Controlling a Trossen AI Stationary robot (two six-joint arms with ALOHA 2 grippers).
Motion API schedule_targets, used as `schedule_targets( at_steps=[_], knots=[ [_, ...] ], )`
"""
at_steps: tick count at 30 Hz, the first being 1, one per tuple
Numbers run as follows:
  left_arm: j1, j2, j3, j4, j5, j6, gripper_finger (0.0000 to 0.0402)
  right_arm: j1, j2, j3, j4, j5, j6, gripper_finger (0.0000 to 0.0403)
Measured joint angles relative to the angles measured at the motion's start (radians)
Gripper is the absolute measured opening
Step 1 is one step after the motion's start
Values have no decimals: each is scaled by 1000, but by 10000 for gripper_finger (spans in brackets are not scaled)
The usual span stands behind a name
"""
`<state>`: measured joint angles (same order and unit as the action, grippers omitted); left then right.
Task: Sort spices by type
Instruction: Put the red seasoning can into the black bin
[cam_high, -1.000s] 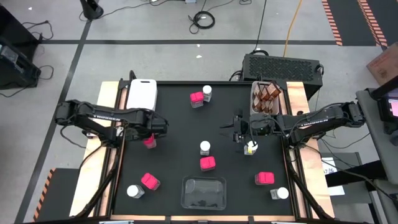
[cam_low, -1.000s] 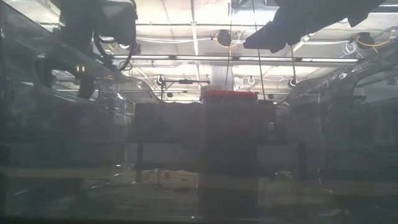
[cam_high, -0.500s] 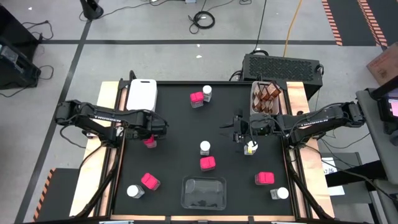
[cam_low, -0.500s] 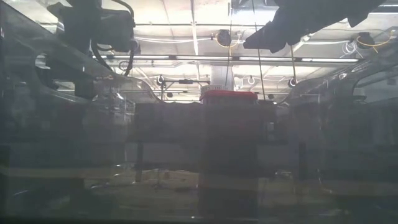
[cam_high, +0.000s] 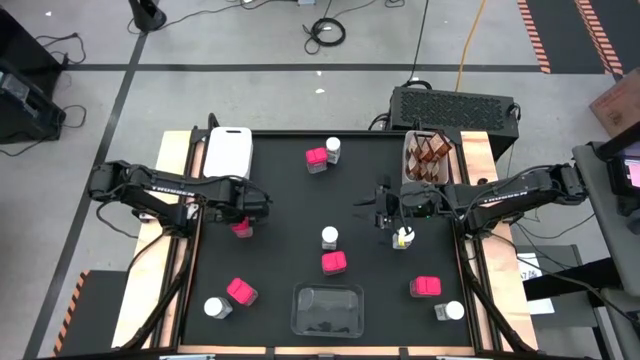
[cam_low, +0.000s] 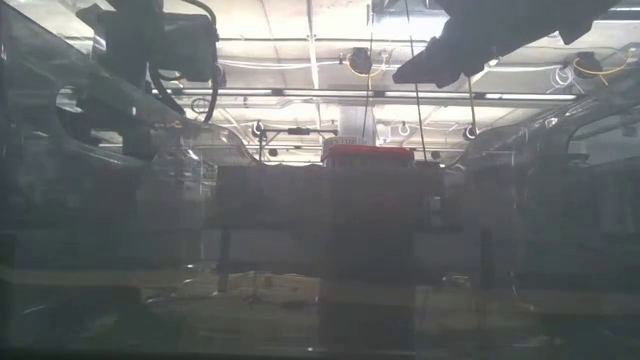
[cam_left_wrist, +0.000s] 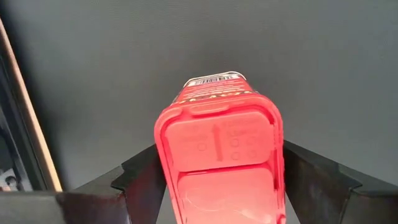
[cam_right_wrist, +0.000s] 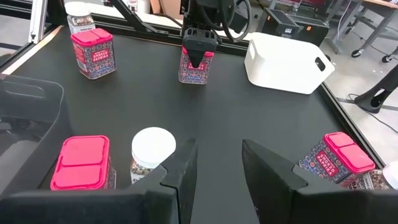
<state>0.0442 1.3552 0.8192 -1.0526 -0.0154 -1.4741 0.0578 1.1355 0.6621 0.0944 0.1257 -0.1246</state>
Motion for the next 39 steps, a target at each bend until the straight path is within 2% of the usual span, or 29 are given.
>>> schedule_targets(
  at_steps=[12, 22, 30, 36, 39],
  knots=[
    [0, 0, 0, 8, -1, 193, 280, 0, 0, 0, 0, 0, 0, 123],
    [0, 0, 10, 25, 25, 265, 219, 0, 0, 0, 1, 0, 0, 123],
    [2, -1, 147, 34, 30, 452, 222, 0, 0, 0, 1, 0, 0, 123],
    [2, -1, 257, 213, 31, 650, 226, -7, 0, 0, 2, 17, -2, 123],
    [8, 6, 303, 311, 33, 769, 227, -24, 0, 0, 4, 107, -31, 123]
  ],
)
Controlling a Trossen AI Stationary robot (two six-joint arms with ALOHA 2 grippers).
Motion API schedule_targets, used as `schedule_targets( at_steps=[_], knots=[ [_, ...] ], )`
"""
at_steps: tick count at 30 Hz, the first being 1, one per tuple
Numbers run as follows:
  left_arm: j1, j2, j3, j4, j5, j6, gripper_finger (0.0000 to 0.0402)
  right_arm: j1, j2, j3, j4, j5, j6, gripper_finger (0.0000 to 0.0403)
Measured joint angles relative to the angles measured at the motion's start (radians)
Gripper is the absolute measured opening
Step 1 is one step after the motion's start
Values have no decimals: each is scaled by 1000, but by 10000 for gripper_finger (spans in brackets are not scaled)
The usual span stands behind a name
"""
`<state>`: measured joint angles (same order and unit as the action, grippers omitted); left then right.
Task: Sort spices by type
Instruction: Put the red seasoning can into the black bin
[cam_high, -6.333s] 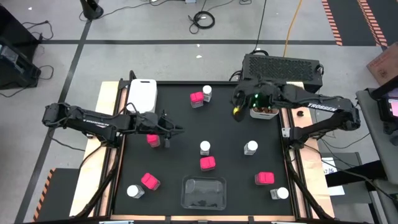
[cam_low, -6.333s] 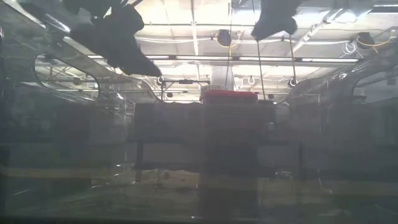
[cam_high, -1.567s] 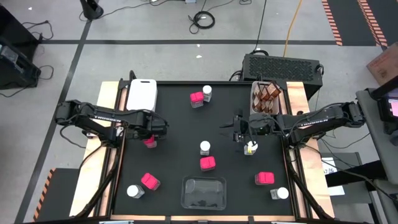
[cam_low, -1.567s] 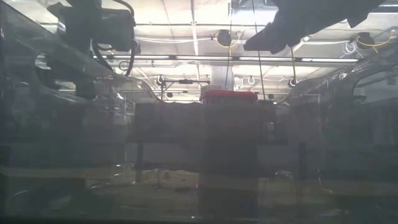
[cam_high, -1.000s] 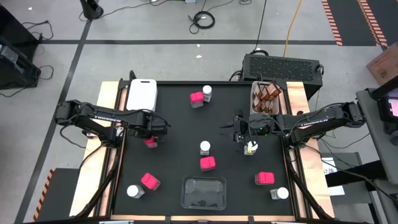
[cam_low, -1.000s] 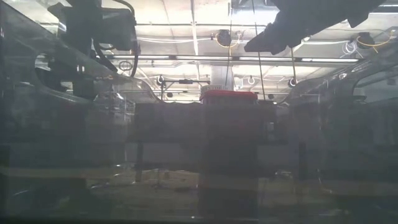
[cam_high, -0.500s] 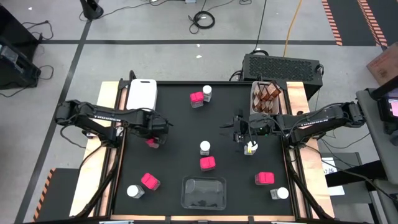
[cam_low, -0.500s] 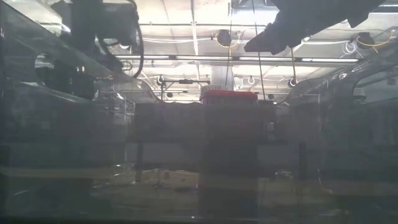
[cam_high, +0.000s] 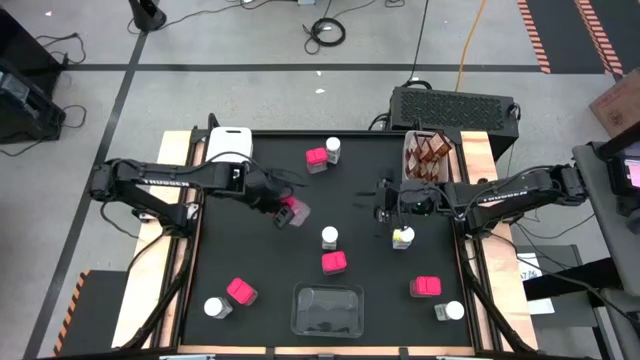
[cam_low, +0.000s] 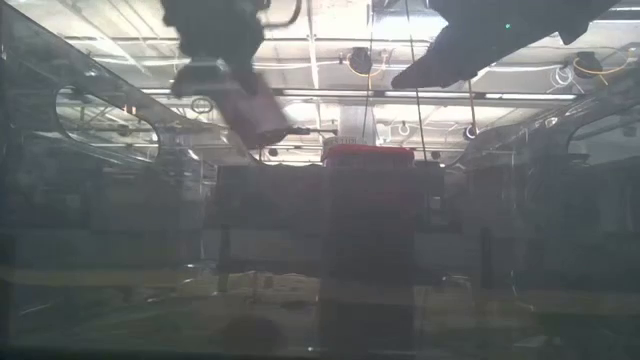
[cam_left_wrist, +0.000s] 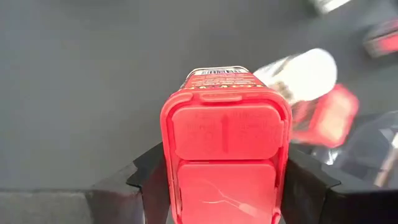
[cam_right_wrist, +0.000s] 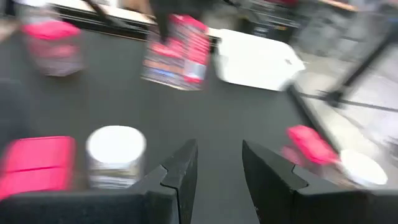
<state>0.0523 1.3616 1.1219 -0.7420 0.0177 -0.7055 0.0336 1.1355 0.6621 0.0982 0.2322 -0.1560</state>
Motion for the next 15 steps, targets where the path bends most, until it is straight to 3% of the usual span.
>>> schedule_targets(
  at_steps=[4, 9, 15],
  knots=[
    [1, 0, 43, 69, 1, 153, 228, -16, 0, 0, 8, 33, 59, 123],
    [1, 12, 102, 77, 10, 271, 229, -42, 6, 14, 64, -165, 109, 124],
    [-4, 101, 221, 47, 70, 363, 229, -83, 64, 167, -84, -322, 185, 153]
  ],
)
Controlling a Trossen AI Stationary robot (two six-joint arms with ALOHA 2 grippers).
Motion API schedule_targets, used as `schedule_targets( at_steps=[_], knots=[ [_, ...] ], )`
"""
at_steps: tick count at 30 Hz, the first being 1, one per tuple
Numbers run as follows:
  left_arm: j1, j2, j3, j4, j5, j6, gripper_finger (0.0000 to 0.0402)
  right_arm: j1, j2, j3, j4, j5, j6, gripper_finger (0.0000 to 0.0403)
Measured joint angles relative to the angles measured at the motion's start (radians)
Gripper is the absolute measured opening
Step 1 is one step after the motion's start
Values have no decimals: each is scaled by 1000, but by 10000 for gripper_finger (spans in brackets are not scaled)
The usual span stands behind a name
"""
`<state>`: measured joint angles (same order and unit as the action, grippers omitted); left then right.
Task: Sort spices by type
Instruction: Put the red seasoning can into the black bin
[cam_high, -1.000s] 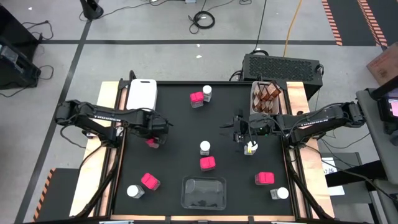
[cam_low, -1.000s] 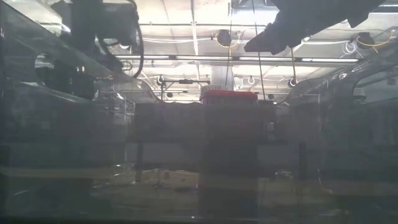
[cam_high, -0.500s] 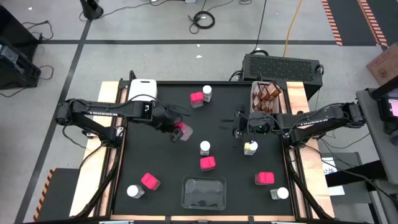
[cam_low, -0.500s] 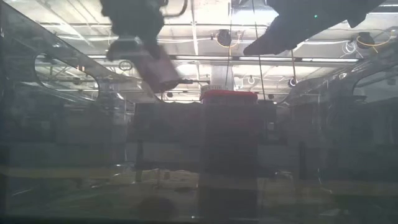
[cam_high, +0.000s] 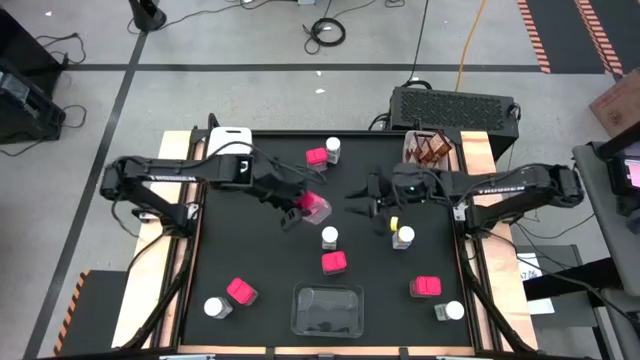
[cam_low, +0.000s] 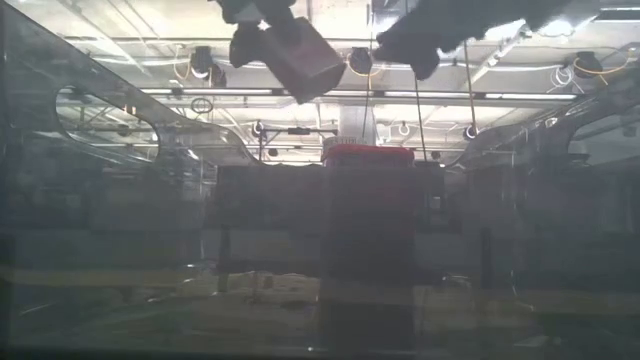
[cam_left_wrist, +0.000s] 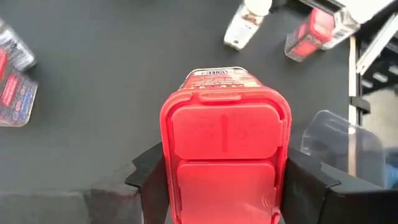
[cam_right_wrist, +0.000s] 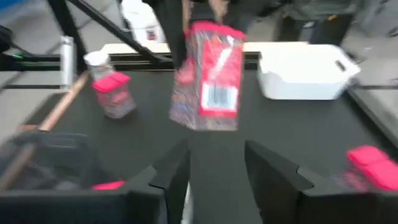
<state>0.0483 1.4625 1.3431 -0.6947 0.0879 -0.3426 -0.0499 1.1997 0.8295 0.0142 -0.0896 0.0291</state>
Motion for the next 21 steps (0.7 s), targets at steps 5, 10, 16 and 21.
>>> schedule_targets(
  at_steps=[5, 10, 16, 21],
  knots=[
    [-14, 94, 86, -92, 2, 102, 229, -3, 98, 149, -131, -96, 76, 224],
    [-25, 135, 113, -108, -5, 190, 230, -5, 213, 278, -292, -103, 57, 307],
    [-32, 143, 116, -97, -14, 230, 230, -5, 307, 326, -268, -101, 32, 367],
    [-43, 143, 116, -73, -21, 264, 230, -5, 349, 326, -173, -100, 14, 377]
  ],
)
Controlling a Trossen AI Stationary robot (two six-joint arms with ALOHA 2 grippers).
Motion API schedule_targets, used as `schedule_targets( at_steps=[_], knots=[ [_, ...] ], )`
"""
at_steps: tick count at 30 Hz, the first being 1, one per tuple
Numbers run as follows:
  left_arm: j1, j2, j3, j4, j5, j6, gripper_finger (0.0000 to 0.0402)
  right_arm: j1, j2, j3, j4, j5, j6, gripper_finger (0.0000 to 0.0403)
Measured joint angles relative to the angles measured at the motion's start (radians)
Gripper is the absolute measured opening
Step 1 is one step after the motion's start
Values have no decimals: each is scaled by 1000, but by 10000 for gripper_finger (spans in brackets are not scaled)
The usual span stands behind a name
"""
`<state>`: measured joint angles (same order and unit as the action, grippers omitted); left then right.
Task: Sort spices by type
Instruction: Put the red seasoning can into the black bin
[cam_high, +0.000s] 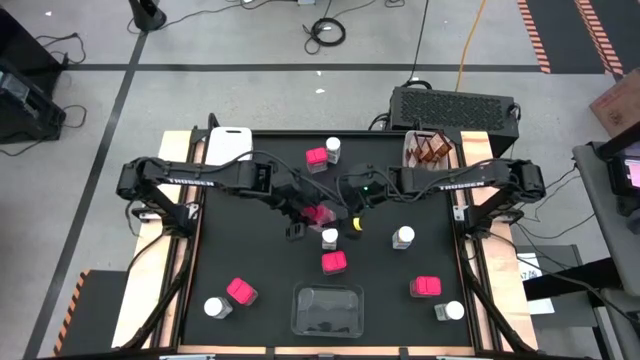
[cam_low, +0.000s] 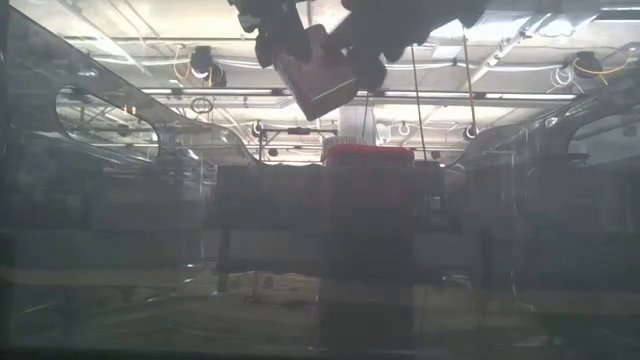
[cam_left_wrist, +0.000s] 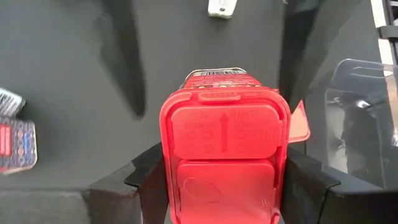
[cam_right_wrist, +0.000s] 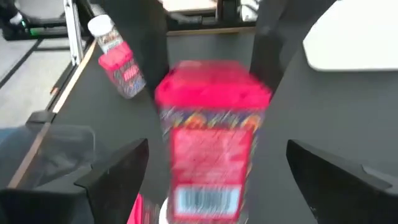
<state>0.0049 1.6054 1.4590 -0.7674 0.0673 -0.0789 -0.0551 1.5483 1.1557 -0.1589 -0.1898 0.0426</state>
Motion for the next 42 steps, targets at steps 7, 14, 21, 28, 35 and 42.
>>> schedule_targets(
  at_steps=[7, 14, 21, 28, 35, 42],
  knots=[
    [-1, 0, 0, -1, -1, 15, 230, -3, 8, 0, 29, 5, 43, 377],
    [-1, 0, 0, -3, -1, 16, 230, -3, 8, 0, 31, 6, 23, 350],
    [-1, 0, 0, -5, -1, 10, 230, -2, 8, 0, 32, 6, 11, 272],
    [0, -1, 0, -6, -6, 7, 230, -2, 8, 0, 37, 0, -1, 182],
    [-2, -1, 0, -7, -37, -54, 231, -2, 7, 0, 40, 0, -5, 157],
    [0, -12, 0, -19, -38, -36, 266, -2, 7, 0, 24, 12, -3, 170]
  ],
)
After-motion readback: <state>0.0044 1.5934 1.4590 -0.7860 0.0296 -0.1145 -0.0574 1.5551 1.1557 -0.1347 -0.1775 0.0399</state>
